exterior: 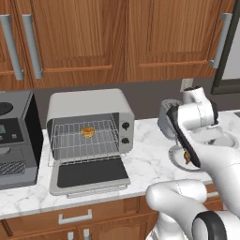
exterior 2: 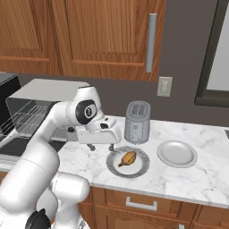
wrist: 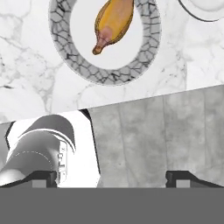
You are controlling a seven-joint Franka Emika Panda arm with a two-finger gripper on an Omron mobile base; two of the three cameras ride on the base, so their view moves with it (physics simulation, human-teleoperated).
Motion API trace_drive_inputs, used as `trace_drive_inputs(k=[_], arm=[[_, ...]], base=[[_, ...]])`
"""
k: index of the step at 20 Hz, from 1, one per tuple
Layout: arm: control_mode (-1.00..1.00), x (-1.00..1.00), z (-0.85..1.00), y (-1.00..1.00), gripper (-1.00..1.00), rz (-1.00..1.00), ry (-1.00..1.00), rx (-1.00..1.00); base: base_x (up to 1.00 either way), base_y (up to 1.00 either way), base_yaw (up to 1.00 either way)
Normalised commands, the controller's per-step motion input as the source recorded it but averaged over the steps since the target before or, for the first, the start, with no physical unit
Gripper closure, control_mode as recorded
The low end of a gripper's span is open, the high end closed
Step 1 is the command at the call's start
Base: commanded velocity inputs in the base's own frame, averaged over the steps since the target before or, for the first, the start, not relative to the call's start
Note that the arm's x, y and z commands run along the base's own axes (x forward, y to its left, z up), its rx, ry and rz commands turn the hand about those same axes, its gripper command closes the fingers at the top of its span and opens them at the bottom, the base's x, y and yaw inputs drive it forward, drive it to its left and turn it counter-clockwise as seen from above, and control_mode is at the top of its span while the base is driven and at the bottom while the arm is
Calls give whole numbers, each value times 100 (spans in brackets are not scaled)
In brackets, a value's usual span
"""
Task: Open the toaster oven door. Place the bread on the bottom rack in the toaster oven and place the chicken drumstick on the top rack.
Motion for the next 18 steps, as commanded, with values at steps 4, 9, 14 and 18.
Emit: trace_drive_inputs(k=[4,9,14,18], arm=[[-100,14,-28,-50,-100,-4,0,12],[-100,27,-34,-24,-100,-5,0,9],[-100,39,-29,-9,-100,-4,-4,8],[-100,40,-26,-13,-100,-3,0,4]], base=[[0,0,0],[0,0,0],[0,0,0],[0,0,0]])
